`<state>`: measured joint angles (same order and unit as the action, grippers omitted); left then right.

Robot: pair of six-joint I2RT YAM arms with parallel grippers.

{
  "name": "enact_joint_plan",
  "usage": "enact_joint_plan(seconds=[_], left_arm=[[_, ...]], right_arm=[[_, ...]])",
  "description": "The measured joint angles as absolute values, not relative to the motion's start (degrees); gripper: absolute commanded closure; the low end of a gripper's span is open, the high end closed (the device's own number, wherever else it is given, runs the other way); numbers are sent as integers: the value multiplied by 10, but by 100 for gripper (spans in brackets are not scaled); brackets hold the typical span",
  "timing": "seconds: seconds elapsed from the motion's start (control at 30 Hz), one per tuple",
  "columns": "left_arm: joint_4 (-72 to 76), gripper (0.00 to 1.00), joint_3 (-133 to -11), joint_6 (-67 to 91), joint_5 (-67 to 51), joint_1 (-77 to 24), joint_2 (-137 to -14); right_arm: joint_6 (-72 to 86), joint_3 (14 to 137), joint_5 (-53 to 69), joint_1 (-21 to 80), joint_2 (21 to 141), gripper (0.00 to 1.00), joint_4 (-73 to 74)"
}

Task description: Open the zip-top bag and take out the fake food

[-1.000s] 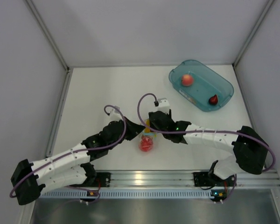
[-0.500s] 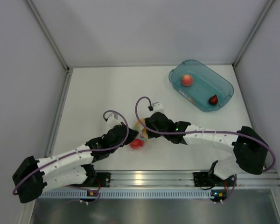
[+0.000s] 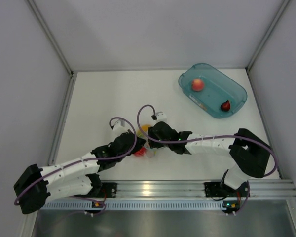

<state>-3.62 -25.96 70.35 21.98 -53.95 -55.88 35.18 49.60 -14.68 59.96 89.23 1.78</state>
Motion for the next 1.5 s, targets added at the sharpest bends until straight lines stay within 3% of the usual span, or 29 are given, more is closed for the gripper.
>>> enact_joint_plan(seconds=[0.37,0.97,1.17,1.5], left_arm=[[-37,100,-257,704,220,-539,-559],[-79,100,-291,699,220,-547,-566],[-60,100,-350,699,205,-557,-576],[-48,100,-382,677,206,-564,-548]], right_arm=[[394,483,-147,600,940,51,-77],[525,425,-163,598,991,59,-258],[527,424,-221,596,984,58,-197],[411,482,-397,571,861,59,55]])
